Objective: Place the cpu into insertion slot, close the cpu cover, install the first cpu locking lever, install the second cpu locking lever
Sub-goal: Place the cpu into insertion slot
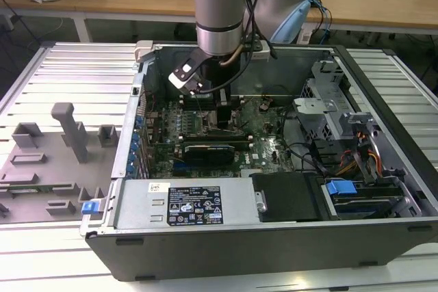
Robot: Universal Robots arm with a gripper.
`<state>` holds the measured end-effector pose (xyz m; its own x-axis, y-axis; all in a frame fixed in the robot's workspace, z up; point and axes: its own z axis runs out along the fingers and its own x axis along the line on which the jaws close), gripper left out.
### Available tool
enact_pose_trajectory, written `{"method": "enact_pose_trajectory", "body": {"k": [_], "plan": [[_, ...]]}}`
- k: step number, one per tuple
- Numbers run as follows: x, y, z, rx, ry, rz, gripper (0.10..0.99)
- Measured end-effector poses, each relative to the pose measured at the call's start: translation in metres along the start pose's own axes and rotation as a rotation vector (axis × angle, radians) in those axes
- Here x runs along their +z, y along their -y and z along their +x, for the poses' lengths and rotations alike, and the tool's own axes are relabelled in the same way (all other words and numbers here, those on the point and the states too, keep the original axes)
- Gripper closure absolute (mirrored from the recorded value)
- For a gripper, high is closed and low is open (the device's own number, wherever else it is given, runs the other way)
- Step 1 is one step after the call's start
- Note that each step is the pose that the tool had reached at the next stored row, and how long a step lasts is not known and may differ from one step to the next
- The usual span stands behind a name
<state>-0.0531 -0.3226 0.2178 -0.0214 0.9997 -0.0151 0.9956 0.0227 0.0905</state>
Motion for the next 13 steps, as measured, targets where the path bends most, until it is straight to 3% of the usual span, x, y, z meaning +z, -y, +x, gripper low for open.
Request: {"method": "enact_pose_trajectory", "body": {"k": [13], "plan": [[0.0130, 0.0017, 0.0053, 0.016, 0.0014, 0.000, 0.545]]}}
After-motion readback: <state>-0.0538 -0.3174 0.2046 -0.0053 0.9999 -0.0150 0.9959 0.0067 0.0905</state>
